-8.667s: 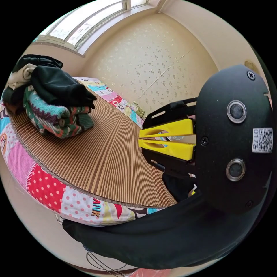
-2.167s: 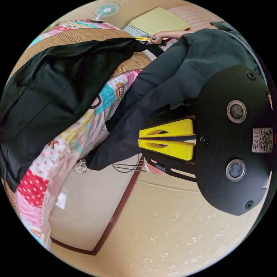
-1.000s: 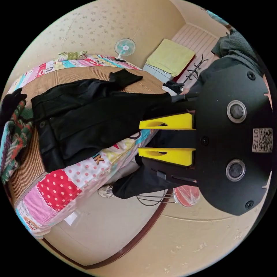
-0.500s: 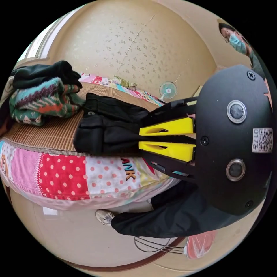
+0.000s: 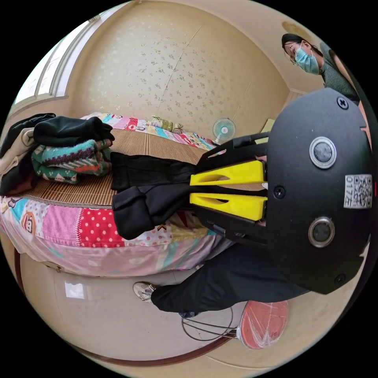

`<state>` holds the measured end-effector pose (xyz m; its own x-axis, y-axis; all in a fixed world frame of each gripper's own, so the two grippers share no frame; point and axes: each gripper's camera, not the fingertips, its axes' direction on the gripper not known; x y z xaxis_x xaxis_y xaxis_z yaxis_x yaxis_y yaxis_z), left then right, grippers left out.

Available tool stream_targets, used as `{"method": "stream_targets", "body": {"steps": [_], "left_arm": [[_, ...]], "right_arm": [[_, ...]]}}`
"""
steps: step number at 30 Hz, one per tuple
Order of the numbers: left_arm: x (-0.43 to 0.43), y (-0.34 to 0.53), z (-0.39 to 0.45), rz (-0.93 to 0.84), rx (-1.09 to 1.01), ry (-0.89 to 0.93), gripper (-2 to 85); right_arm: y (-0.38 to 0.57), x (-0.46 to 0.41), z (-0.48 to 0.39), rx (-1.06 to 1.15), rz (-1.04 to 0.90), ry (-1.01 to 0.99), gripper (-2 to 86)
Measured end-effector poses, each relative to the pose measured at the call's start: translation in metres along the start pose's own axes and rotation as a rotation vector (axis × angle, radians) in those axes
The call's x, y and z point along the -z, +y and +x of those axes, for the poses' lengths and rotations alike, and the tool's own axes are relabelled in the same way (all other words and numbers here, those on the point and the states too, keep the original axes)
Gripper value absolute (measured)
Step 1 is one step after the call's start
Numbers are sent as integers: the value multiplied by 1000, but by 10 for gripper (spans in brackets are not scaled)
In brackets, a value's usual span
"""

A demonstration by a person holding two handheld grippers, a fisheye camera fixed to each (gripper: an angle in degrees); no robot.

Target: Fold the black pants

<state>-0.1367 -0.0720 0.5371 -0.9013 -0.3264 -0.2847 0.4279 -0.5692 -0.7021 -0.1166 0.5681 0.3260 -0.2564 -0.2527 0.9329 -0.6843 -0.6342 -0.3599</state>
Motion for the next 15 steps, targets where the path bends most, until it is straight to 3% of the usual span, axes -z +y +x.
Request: {"method": "stream_targets", "body": {"steps": [4, 10, 15], "left_arm": [[-1, 4, 7, -2, 5, 14, 39], [3, 17, 26, -10, -31, 21, 38], [-2, 32, 77, 20, -123, 16, 38]], "right_arm": [[-2, -4, 13, 71, -29, -184, 80], [38, 21, -56, 456, -28, -44, 29], [119, 32, -212, 920, 77, 103, 22]]}}
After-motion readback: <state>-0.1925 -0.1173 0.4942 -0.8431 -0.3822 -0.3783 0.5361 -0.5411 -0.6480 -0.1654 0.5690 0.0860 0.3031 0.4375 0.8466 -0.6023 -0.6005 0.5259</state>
